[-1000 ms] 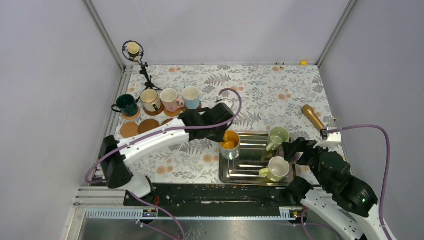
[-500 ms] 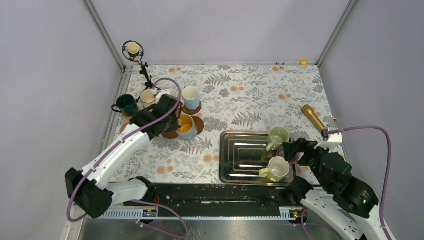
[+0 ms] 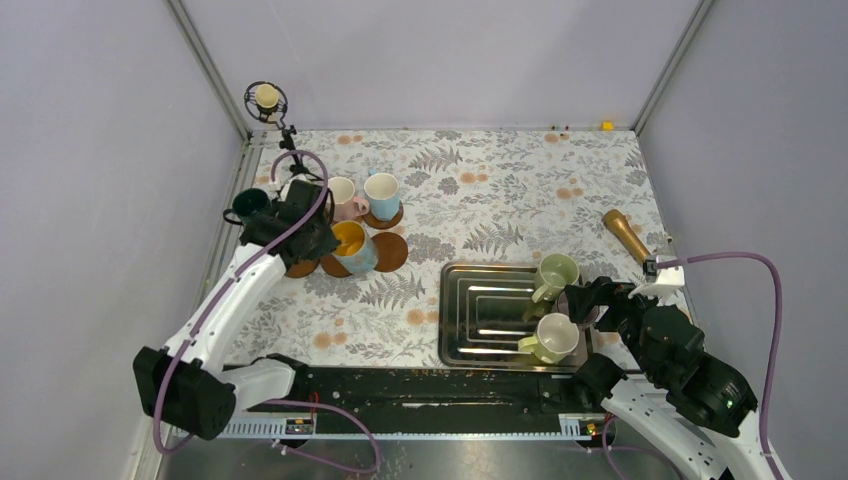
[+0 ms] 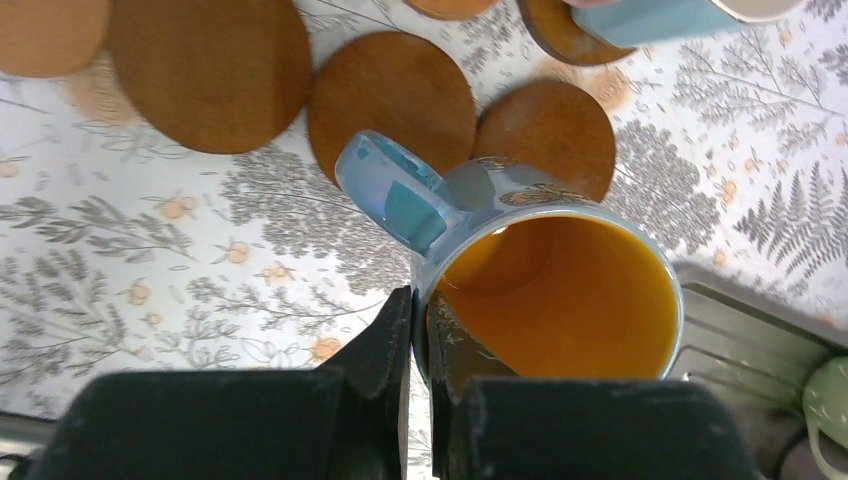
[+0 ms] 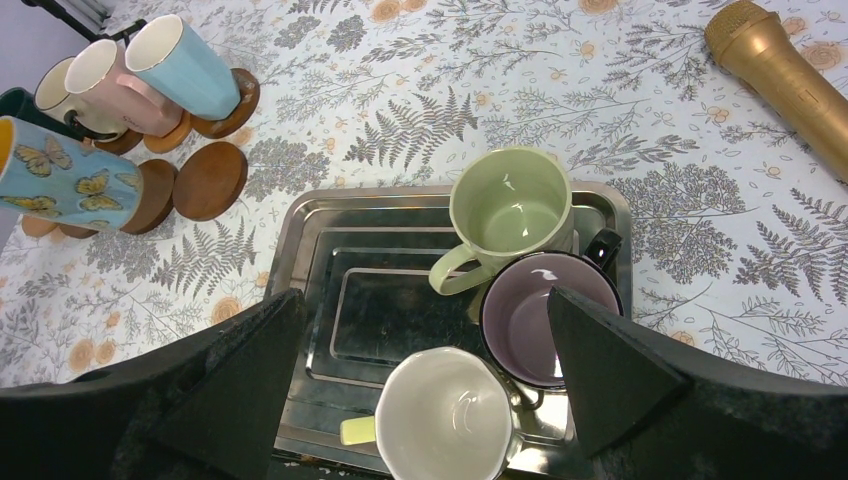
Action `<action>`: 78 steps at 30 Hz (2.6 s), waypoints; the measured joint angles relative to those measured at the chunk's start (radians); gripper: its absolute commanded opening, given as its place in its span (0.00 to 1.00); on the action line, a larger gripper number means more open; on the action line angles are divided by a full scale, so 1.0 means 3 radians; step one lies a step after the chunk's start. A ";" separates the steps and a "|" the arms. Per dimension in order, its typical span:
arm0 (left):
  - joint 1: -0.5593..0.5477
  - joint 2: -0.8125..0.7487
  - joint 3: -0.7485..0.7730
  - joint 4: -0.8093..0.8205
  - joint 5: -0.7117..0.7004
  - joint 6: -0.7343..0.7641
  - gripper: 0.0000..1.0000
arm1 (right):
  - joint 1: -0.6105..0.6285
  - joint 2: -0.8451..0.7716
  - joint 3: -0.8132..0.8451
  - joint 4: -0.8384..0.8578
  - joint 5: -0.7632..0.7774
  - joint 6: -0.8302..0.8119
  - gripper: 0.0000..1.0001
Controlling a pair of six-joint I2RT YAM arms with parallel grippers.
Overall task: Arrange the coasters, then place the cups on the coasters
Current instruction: Place the cup on the coaster.
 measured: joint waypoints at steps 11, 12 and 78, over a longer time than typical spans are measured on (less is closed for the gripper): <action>-0.0139 0.0534 0.0028 0.0392 0.0384 -0.0041 0.00 | 0.0000 0.0000 0.0000 0.0000 0.0000 -0.0008 0.99; -0.0167 0.0615 0.0052 0.0412 0.0381 -0.0039 0.00 | 0.0000 0.0000 0.0000 0.0000 0.0000 -0.0009 0.99; -0.0469 0.1633 0.0931 0.0234 -0.0211 0.0228 0.40 | 0.0000 0.0001 -0.0020 0.0015 0.0004 -0.0041 0.99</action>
